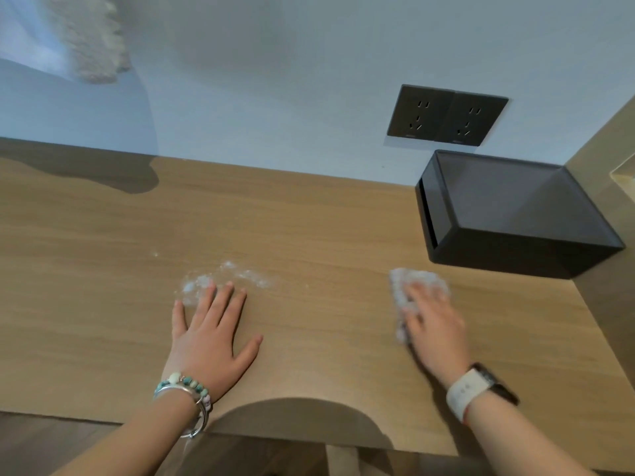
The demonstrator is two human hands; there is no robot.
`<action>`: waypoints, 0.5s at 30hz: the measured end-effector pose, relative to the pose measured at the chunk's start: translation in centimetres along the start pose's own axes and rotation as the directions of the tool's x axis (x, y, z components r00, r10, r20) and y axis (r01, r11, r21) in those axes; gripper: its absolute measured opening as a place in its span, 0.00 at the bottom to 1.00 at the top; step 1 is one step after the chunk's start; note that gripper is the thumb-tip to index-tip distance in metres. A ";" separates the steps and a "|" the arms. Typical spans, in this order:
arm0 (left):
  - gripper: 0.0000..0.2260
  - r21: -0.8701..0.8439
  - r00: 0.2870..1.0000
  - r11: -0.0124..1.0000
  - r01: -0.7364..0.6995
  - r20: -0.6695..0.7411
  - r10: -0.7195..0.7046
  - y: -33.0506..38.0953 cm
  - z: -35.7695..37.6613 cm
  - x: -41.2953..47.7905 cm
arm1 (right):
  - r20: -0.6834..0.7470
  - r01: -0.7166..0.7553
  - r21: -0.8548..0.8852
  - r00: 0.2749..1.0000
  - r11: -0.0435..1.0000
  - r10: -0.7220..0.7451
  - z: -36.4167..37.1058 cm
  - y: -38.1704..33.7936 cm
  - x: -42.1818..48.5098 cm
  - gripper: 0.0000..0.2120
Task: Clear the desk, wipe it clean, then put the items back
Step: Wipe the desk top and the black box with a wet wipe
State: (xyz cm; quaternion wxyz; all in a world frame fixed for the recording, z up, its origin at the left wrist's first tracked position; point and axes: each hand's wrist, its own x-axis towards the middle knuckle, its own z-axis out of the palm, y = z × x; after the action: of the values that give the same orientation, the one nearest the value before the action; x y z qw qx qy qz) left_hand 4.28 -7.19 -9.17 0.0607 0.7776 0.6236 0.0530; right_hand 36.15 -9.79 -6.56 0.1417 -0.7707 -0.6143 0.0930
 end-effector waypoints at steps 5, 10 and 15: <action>0.35 -0.045 1.000 0.999 0.005 0.008 -0.004 0.3 -0.3 0.0 | -0.076 -0.035 -0.008 0.997 0.999 0.035 0.9 -2.8 2.2 0.19; 0.34 -0.046 1.000 0.999 0.017 0.009 -0.016 0.6 -0.7 0.2 | 0.101 0.396 0.036 0.912 0.918 -0.397 1.5 -6.0 1.2 0.21; 0.35 -0.013 1.000 1.000 0.010 0.025 -0.010 0.8 -1.0 0.1 | 0.044 -0.172 -0.024 0.984 0.985 0.173 1.6 -1.1 8.5 0.21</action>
State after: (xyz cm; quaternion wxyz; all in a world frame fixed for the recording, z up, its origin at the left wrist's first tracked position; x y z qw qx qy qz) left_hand 4.91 -7.20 -8.10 0.0737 0.7747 0.6263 0.0469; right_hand 36.58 -1.09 -7.47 0.1110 -0.8199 -0.5494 0.1164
